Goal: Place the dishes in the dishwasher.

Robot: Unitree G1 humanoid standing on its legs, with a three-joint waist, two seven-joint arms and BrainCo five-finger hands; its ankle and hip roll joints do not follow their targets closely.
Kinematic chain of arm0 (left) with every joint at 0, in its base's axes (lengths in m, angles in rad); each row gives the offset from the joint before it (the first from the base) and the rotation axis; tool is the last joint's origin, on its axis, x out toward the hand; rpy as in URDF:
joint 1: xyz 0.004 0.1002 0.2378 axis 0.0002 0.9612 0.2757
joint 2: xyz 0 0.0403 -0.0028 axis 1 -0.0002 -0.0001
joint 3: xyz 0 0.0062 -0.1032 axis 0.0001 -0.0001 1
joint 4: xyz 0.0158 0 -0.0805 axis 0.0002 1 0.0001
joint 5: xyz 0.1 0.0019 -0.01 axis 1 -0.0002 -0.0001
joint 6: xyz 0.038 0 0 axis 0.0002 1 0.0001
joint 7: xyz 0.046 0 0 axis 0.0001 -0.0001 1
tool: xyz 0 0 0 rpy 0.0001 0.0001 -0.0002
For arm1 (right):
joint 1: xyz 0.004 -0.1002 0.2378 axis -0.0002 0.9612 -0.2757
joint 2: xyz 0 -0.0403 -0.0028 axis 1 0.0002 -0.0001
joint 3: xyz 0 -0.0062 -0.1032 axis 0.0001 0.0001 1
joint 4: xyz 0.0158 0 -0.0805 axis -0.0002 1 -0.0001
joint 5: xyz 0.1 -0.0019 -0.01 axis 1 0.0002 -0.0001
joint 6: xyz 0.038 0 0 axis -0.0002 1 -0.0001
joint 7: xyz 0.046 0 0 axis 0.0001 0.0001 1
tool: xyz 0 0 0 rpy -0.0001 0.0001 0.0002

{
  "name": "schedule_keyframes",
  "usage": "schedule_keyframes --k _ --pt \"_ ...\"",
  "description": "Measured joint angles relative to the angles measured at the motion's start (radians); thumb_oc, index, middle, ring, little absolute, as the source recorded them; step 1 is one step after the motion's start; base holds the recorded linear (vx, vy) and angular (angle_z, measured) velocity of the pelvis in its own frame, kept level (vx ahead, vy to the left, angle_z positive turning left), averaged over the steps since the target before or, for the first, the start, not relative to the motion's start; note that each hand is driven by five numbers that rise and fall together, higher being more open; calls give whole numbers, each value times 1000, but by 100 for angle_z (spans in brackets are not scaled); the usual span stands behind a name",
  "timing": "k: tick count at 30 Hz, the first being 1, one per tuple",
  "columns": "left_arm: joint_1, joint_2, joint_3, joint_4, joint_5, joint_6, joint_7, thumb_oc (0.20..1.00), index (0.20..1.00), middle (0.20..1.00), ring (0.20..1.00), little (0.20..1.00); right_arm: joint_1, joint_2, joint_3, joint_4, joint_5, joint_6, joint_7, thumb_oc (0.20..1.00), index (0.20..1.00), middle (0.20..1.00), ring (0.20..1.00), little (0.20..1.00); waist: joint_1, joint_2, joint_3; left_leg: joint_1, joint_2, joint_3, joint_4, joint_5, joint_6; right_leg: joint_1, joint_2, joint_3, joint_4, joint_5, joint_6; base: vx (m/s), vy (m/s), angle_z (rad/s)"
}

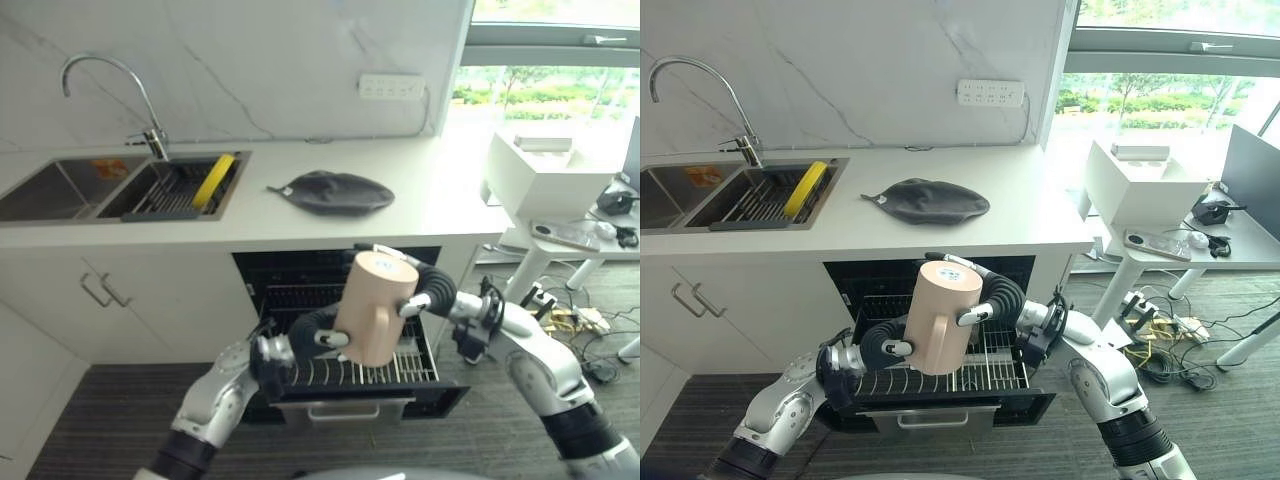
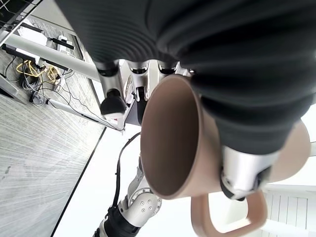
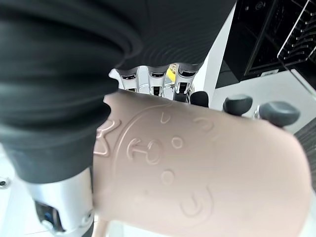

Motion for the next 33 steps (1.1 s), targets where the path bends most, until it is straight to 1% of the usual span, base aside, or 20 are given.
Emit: schedule_keyframes --k 18,19,20,21,24,27,29,33 --pt "0 3 1 1 0 -12 2 200 200 200 200 200 -3 9 1 0 -20 5 12 1000 1000 1000 1000 1000 0 0 0 1 0 1 0 0 0 0 0 1 0 0 0 0 0 0" --pt "0 4 2 1 0 -12 2 200 200 200 200 200 -3 9 1 0 -22 5 16 517 517 517 517 517 0 0 0 1 0 2 0 0 0 0 0 1 0 0 0 0 0 0" --pt "0 4 3 1 -1 -12 5 200 200 200 200 200 -3 8 0 0 -24 4 17 213 213 213 213 213 1 0 0 1 0 2 0 0 0 0 0 1 0 0 0 0 0 0" --pt "0 6 7 1 -1 -13 12 200 200 200 200 200 -5 4 -1 0 -31 2 20 200 200 200 200 200 0 0 0 1 0 2 0 0 0 0 0 1 0 0 0 0 0 0" --pt "0 -2 7 1 -1 -15 15 200 200 200 200 200 -14 0 0 0 -52 -6 19 200 200 200 200 200 2 0 0 1 0 2 0 0 0 0 0 1 0 0 0 0 0 0" --pt "0 -15 2 -1 -1 -33 13 200 200 200 200 200 -18 3 1 0 -79 -49 29 200 200 200 200 200 10 0 0 1 0 2 0 0 0 -1 0 2 0 0 0 0 0 0" --pt "0 -15 2 -1 -1 -34 9 200 200 200 200 200 -18 3 2 0 -97 -67 43 200 200 200 200 200 16 1 0 1 0 2 0 0 0 -1 0 2 0 0 0 0 0 0" --pt "0 -15 2 -3 -1 -36 8 200 200 200 200 200 -18 2 2 0 -99 -84 48 200 200 200 200 200 17 1 0 1 0 3 0 0 0 -1 0 2 0 0 0 0 0 0"
